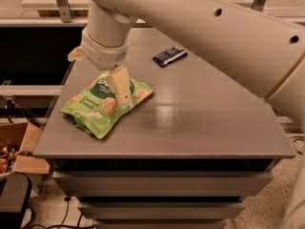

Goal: Pick green rice chip bag

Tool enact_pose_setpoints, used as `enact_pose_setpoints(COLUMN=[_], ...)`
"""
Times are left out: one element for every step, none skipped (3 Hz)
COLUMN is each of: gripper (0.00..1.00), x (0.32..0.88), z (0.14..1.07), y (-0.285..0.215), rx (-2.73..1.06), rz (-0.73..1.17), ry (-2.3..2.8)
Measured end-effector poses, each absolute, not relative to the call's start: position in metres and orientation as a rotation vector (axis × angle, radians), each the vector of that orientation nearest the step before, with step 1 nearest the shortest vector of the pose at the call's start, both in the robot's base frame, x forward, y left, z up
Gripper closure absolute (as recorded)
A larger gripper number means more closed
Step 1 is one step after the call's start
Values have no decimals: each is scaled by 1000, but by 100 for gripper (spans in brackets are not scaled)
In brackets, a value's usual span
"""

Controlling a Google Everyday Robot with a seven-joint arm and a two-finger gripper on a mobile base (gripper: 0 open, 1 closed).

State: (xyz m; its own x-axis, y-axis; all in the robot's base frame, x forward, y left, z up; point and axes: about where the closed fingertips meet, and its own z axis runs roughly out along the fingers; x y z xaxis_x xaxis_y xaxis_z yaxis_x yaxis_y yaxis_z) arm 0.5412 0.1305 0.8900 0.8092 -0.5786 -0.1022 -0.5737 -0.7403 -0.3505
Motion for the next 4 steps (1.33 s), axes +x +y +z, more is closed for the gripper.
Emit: enact_pose_setpoints(gripper=[18, 41, 64, 87], x=[546, 549, 551, 551], z=[870, 858, 854, 855], y=[134, 136, 137, 137], rx=[-2636, -2636, -2635, -2635], rz=[24, 59, 77, 77], ry=[874, 874, 872, 872])
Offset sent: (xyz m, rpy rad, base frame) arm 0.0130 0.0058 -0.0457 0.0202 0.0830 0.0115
